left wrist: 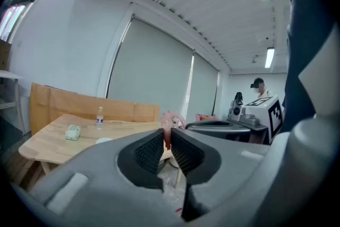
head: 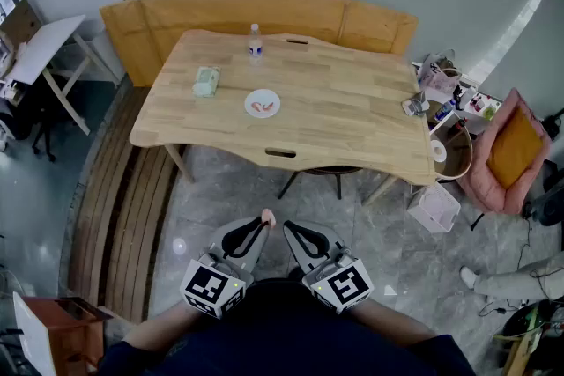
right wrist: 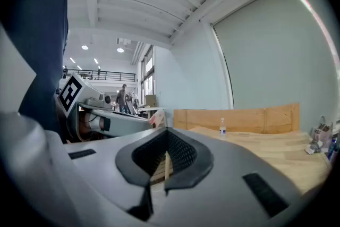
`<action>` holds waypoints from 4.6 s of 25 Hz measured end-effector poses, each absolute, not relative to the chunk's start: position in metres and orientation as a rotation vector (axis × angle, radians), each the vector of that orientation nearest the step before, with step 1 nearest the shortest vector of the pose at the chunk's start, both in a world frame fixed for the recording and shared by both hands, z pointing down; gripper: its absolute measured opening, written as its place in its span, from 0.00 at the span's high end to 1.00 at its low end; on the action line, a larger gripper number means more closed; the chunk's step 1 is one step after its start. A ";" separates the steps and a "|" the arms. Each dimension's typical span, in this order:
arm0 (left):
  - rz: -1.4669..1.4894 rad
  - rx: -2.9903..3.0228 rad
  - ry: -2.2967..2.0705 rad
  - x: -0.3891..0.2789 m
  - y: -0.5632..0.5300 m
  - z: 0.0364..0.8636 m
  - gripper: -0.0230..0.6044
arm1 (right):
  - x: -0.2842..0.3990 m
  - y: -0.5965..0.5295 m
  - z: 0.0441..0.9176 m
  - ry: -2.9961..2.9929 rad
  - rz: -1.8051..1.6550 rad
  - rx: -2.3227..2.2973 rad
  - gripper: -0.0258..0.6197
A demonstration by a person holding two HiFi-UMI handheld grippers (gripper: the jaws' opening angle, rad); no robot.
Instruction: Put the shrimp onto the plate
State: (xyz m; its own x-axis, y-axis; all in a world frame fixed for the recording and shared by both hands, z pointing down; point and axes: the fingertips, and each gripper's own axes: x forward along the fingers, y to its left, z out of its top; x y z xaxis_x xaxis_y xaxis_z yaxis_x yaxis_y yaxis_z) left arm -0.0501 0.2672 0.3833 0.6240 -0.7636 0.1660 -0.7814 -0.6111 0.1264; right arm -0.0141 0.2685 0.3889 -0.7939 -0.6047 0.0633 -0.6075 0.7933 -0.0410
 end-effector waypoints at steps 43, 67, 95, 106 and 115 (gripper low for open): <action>0.141 2.575 -1.442 -0.004 0.225 0.398 0.89 | 0.043 0.225 0.403 -2.987 0.073 0.869 0.95; 0.171 2.677 -1.260 -0.123 0.018 0.397 0.89 | -0.068 0.032 0.398 -2.860 0.117 1.067 0.95; 0.320 2.623 -1.317 -0.117 -0.141 0.432 0.89 | -0.059 -0.106 0.398 -2.888 0.195 1.022 0.95; 0.610 2.614 -1.340 -0.107 -0.201 0.488 0.89 | -0.026 -0.139 0.410 -2.908 0.243 1.023 0.95; 0.872 2.621 -1.270 -0.108 -0.233 0.554 0.89 | -0.006 -0.147 0.423 -2.863 0.275 1.073 0.95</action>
State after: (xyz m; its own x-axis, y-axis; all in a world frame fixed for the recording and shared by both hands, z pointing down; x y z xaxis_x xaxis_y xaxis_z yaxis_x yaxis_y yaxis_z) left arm -0.1084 -0.2333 0.5542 0.4877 -0.6897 0.5353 -0.7476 -0.6466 -0.1519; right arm -0.0056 -0.1474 0.4228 -0.7535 -0.6447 0.1290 -0.6574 0.7401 -0.1417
